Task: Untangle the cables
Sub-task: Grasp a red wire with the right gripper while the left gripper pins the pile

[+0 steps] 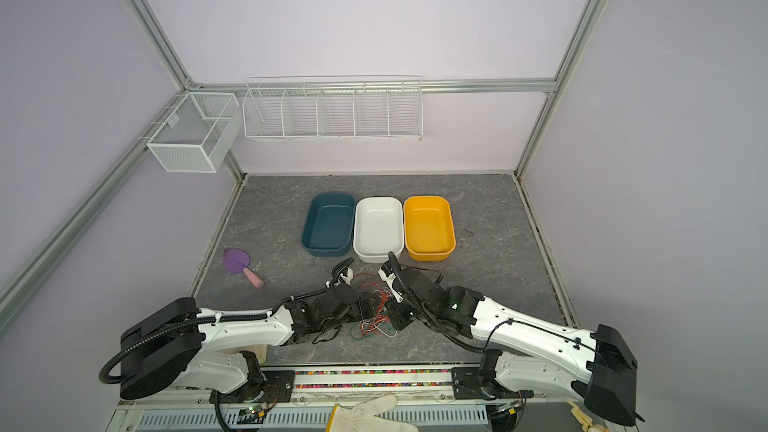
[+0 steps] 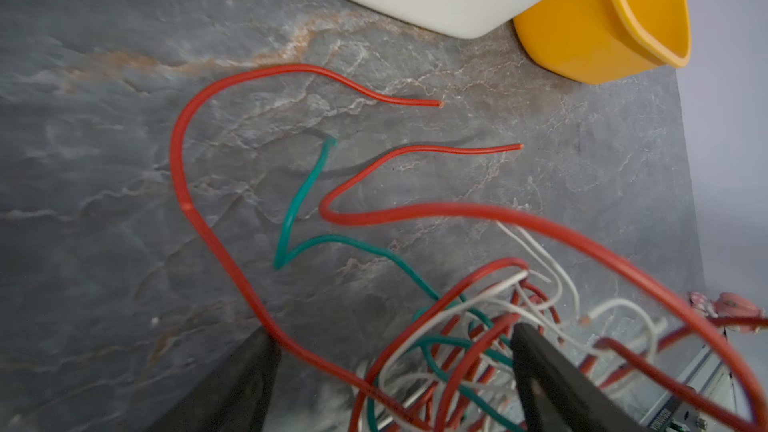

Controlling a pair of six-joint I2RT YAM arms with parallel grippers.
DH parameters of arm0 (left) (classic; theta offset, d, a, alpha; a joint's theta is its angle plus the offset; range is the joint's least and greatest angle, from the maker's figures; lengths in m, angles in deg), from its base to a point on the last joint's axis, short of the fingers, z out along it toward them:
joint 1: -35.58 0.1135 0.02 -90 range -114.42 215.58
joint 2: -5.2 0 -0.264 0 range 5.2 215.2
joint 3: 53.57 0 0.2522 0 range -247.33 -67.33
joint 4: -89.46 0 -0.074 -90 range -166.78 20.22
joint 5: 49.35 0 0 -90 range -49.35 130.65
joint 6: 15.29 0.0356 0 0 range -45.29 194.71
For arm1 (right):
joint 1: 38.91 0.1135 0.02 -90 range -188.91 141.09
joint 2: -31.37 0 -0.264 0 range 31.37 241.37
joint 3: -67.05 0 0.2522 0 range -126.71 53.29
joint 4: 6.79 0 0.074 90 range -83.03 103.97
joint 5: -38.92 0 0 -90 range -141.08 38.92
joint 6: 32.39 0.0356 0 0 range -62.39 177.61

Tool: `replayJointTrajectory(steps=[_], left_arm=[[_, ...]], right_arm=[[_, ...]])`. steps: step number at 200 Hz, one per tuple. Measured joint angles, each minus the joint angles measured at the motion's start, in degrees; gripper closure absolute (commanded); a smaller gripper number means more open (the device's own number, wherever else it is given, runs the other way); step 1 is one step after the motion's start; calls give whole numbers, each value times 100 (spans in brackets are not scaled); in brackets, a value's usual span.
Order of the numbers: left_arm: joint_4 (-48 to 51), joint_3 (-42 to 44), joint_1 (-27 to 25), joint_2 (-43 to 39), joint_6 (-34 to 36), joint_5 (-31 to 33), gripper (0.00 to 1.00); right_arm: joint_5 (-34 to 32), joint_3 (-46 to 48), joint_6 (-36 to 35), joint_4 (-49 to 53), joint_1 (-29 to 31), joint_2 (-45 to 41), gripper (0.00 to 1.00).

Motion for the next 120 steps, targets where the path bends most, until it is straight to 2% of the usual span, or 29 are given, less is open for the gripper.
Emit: replayJointTrajectory(steps=[76, 120], left_arm=[[-417, 114, -50, 155, -131, 2, 33], [-710, 229, -50, 278, -249, 7, 35]], right_arm=[[-140, -452, -81, 304, 157, -114, 93], [-120, -831, -127, 501, 160, -468, 93]])
